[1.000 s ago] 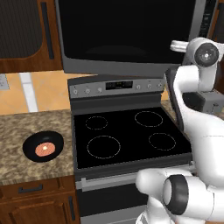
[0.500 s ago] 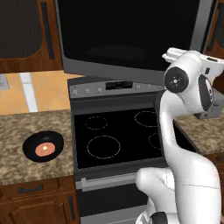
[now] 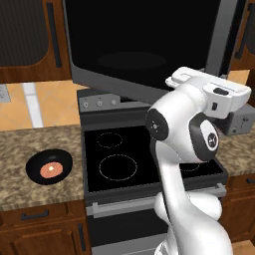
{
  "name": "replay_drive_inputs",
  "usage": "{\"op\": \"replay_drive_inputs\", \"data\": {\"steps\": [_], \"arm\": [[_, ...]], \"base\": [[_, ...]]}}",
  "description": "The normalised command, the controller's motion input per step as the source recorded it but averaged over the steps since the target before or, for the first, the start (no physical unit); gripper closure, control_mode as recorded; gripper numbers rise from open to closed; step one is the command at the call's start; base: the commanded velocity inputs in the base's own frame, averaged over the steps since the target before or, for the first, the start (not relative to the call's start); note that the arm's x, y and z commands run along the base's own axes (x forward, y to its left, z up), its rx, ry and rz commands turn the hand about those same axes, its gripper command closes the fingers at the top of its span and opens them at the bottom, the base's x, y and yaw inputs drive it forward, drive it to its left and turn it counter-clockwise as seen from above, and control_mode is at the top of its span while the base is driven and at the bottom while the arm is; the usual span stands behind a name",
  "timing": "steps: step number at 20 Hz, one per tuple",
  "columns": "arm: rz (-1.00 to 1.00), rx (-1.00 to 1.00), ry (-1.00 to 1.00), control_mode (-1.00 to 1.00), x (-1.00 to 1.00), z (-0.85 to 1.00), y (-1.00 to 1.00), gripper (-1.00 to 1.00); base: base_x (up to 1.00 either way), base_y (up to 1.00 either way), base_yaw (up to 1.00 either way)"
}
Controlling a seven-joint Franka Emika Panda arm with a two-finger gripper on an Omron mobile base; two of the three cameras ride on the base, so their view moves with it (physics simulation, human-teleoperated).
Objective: Open the microwave, place the bowl with waffle inside the microwave, then close the microwave door and turn it on.
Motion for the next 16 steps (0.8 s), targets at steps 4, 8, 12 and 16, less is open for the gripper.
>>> {"op": "replay_drive_inputs", "data": {"steps": [4,8,12,16], "arm": [[-0.14,-0.11,0.00,-1.00,-1.00,-0.20,0.88,1.00],[-0.17,-0.04,0.04,-1.00,-0.39,-0.23,0.56,-1.00],[-0.02,0.00,-0.03,-1.00,0.49,-0.30,0.04,-1.00],[-0.05,0.00,-0.06,-1.00,0.03,-0.22,-0.01,-1.00]], "base": [[0.00,0.00,0.00],[0.00,0.00,0.00],[0.00,0.00,0.00],[0.00,0.00,0.00]]}}
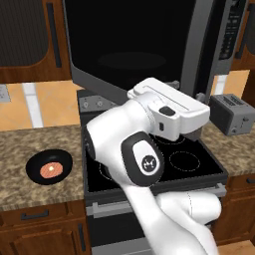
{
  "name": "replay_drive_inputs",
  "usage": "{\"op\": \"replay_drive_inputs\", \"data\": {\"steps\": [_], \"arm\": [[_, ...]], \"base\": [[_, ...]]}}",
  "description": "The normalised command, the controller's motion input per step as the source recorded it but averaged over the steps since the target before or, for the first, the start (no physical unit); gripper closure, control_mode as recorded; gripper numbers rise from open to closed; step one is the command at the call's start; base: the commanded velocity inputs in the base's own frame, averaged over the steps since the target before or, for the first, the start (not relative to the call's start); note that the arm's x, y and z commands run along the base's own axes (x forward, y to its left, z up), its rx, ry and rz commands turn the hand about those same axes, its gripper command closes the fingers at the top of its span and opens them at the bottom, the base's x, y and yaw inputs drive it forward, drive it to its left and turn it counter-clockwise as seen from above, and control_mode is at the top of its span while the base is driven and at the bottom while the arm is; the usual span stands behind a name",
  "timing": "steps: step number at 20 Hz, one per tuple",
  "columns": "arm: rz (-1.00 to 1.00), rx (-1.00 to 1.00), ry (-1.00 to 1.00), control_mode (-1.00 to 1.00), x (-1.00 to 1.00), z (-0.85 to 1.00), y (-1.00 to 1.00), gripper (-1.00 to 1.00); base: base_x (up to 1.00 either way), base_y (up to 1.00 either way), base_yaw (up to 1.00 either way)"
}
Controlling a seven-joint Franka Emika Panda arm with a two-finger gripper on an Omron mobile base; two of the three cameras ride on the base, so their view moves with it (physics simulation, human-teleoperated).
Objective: Open the microwave, place the bowl with waffle inside the microwave, then close the microwave door and turn it on.
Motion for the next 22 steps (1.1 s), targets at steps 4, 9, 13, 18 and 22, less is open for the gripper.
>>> {"op": "replay_drive_inputs", "data": {"steps": [4,9,13,18,22], "arm": [[-0.07,0.02,-0.14,-1.00,-0.32,0.12,-0.07,-1.00],[-0.03,0.04,-0.04,-1.00,-0.40,0.36,0.00,-1.00],[0.00,0.03,0.03,-1.00,-0.52,0.06,0.06,-1.00],[0.00,0.05,0.13,-1.00,-0.13,0.00,0.05,-1.00],[0.00,0.10,0.24,-1.00,0.07,0.00,0.04,-1.00]], "base": [[0.00,0.00,0.00],[0.00,0.00,0.00],[0.00,0.00,0.00],[0.00,0.00,0.00],[0.00,0.00,0.00]]}}
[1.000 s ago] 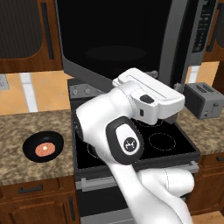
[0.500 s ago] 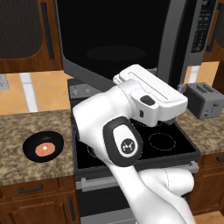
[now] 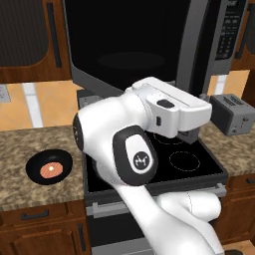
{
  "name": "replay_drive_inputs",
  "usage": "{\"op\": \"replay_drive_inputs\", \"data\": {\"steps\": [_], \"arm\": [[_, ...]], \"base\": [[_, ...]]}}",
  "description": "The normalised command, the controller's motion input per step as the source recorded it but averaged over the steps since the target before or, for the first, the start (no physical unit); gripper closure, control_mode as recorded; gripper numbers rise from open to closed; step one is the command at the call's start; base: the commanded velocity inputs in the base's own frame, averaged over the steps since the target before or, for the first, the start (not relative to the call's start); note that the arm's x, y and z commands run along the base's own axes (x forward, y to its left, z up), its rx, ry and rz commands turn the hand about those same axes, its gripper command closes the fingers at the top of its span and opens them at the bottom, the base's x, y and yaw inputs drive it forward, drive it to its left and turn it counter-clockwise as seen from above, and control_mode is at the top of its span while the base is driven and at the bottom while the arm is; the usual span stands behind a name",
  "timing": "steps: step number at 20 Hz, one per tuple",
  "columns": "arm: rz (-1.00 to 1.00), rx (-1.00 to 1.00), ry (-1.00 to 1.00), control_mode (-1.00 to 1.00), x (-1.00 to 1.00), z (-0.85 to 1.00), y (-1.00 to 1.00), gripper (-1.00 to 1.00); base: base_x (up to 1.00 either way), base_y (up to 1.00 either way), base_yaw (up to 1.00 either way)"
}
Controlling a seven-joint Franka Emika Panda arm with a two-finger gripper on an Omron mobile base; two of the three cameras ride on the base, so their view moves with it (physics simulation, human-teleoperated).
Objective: Open the microwave, place the bowl with waffle inside the microwave, then close the microwave door and turn it on.
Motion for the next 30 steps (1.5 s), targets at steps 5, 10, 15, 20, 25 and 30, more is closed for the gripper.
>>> {"op": "replay_drive_inputs", "data": {"steps": [5,10,15,20,25,30], "arm": [[0.00,0.05,0.05,-1.00,0.00,-0.02,0.18,-1.00],[0.00,0.02,0.00,-1.00,-0.02,0.00,0.22,-1.00],[0.15,0.05,0.01,-1.00,-0.41,0.00,0.06,-1.00],[0.35,0.23,0.00,-1.00,-1.00,-0.27,-0.63,-1.00],[0.59,0.13,0.00,-1.00,-0.90,-0.43,-0.86,-1.00],[0.84,0.00,-0.05,-1.00,-0.30,-0.33,-0.53,-1.00]], "base": [[0.00,0.00,0.00],[0.00,0.00,0.00],[0.00,0.00,0.00],[0.00,0.00,0.00],[0.00,0.00,0.00],[0.00,0.00,0.00]]}}
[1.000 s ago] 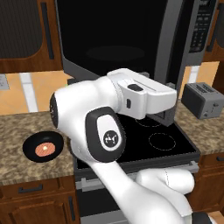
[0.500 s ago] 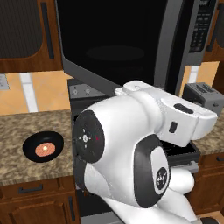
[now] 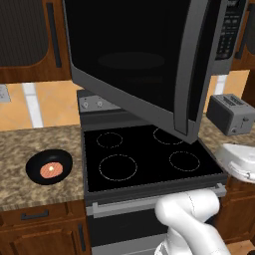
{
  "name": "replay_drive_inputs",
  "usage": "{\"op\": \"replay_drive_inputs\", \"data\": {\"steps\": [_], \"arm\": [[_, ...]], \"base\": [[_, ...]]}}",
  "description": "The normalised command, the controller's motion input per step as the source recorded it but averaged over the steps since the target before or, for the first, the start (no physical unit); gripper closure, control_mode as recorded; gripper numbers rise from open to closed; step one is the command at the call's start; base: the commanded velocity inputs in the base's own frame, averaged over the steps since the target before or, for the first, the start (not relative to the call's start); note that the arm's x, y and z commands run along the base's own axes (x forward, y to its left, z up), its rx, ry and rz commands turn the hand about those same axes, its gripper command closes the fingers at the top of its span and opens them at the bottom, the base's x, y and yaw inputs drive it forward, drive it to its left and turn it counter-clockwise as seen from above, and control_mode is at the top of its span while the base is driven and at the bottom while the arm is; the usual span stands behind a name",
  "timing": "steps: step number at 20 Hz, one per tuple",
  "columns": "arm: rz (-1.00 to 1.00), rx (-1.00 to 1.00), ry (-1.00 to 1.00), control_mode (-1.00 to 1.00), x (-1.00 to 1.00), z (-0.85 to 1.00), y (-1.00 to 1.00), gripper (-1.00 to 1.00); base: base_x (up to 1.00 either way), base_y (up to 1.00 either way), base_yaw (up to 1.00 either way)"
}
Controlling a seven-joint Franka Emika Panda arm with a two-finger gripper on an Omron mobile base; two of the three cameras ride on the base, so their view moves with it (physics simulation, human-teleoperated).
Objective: Open the microwave, place the bowl with waffle inside the microwave, then close the microwave door and turn it on.
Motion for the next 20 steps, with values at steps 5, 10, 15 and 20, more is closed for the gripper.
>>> {"op": "replay_drive_inputs", "data": {"steps": [5,10,15,20], "arm": [[0.83,0.00,-0.16,-1.00,0.24,-0.09,-0.50,-1.00],[0.66,0.06,-0.13,-1.00,0.84,0.00,-0.60,-1.00],[0.51,0.21,-0.13,-1.00,1.00,0.01,-0.47,-1.00],[0.52,0.19,-0.03,-1.00,1.00,-0.02,-0.04,-1.00]], "base": [[0.00,0.00,0.00],[0.00,0.00,0.00],[0.00,0.00,0.00],[0.00,0.00,0.00]]}}
